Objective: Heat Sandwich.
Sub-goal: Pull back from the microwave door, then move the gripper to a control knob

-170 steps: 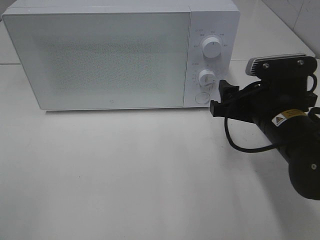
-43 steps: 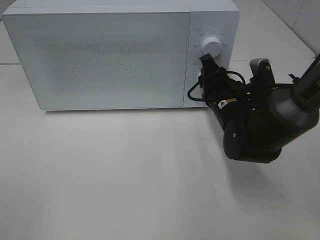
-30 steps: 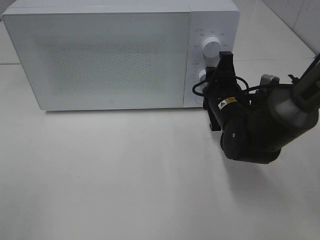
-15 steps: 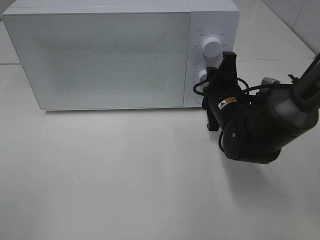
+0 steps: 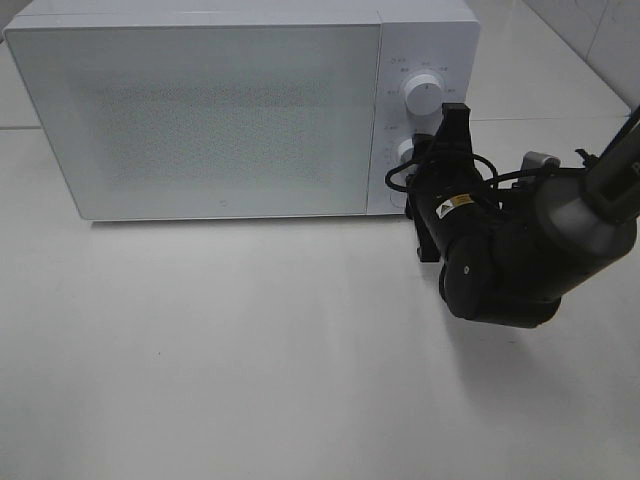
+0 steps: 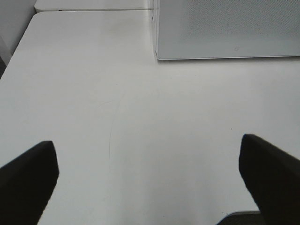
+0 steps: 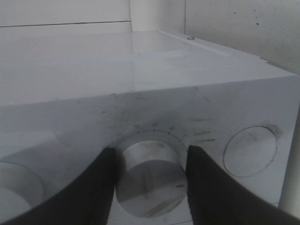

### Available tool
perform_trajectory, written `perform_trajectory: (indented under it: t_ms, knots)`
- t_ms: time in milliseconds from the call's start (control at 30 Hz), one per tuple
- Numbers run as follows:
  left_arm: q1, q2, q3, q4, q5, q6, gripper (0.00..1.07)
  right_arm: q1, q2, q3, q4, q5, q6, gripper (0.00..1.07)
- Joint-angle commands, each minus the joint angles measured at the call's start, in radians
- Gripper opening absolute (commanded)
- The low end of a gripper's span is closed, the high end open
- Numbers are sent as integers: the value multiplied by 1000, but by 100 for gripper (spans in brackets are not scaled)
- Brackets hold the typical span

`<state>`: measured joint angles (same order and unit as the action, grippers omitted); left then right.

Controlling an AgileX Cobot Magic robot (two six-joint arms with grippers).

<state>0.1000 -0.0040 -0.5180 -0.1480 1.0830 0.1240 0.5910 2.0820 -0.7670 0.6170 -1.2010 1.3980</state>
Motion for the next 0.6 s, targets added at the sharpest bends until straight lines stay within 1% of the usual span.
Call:
perform_trajectory:
  t_ms: [33, 100, 133, 167, 200, 233, 267, 300, 333, 367, 400, 433, 467, 500, 600]
  knots:
    - [-6, -27, 1, -7, -9, -6, 100, 2, -8, -10, 6, -146, -43, 35]
    - [-6, -27, 1, -7, -9, -6, 100, 2, -8, -10, 21, -146, -53, 41]
    - [-6, -27, 1, -7, -9, -6, 100, 2, -8, -10, 21, -146, -53, 41]
    - [-6, -27, 1, -7, -9, -6, 100, 2, -8, -7, 26, -147, -59, 44]
    - [-6, -27, 1, -7, -9, -6, 100, 2, -8, -6, 37, -154, -68, 51]
    - [-6, -27, 1, -7, -9, -6, 100, 2, -8, -6, 39, -157, -69, 55]
    - [-6, -27, 1, -7, -9, -6, 100, 2, -8, -6, 39, -157, -69, 55]
    - [-6, -27, 1, -7, -9, -6, 100, 2, -8, -5, 39, -159, -70, 59]
    - [-6, -27, 1, -7, -9, -6, 100, 2, -8, -5, 33, -159, -70, 67]
    - [-6, -27, 1, -7, -9, -6, 100, 2, -8, -5, 23, -157, -71, 70]
    - [-6, -27, 1, -7, -9, -6, 100, 2, -8, -5, 10, -154, -71, 72]
    - [-6, -27, 1, -7, -9, -6, 100, 2, -8, -5, 10, -154, -71, 72]
    - [-6, -27, 1, -7, -9, -6, 100, 2, -11, -5, -5, -139, -71, 75]
    - [-6, -27, 1, -7, -9, -6, 100, 3, -11, -2, -11, -132, -71, 76]
    - [-6, -27, 1, -7, -9, -6, 100, 4, -11, 9, -17, -136, -74, 77]
